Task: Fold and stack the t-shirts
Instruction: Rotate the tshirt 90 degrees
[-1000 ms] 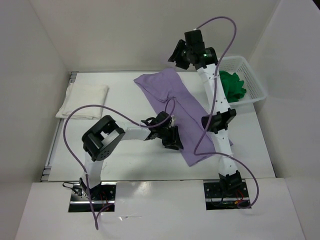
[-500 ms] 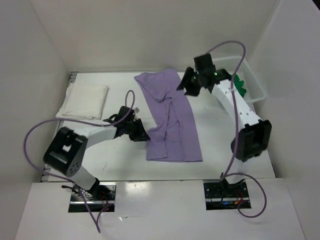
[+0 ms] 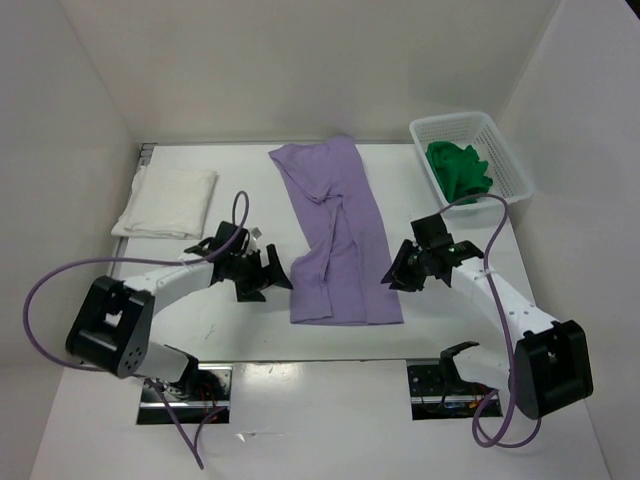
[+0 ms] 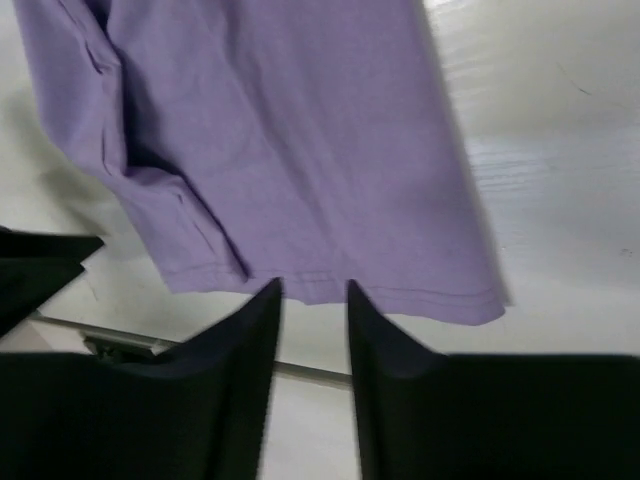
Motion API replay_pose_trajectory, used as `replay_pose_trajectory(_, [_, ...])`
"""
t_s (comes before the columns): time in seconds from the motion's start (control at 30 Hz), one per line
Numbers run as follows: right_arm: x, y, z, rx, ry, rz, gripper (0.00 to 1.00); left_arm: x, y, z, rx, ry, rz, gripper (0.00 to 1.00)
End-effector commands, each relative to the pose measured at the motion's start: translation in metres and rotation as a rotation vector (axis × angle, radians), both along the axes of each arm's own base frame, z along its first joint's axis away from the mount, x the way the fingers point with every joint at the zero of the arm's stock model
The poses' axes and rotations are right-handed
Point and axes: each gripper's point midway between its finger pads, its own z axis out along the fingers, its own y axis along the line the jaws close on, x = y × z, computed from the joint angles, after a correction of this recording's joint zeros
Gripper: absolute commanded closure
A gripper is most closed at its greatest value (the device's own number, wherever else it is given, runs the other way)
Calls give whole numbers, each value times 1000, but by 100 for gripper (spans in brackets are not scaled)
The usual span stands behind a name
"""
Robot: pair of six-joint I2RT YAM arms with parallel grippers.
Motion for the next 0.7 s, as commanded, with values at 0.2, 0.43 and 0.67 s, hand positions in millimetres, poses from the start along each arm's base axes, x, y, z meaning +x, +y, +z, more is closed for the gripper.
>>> replay_pose_trajectory(0.2, [17,8,10,49,-96,-43,90,193,-15,14,-67,-208,218,33])
replay_pose_trajectory(0.43, [11,3,8,20,-100,-83,77,269,-27,-16,-58,-207,263,43])
replay_pose_trajectory(0.67, [11,3,9,24,-97,-90,75,301,-39,-44,-92,-176,285,78])
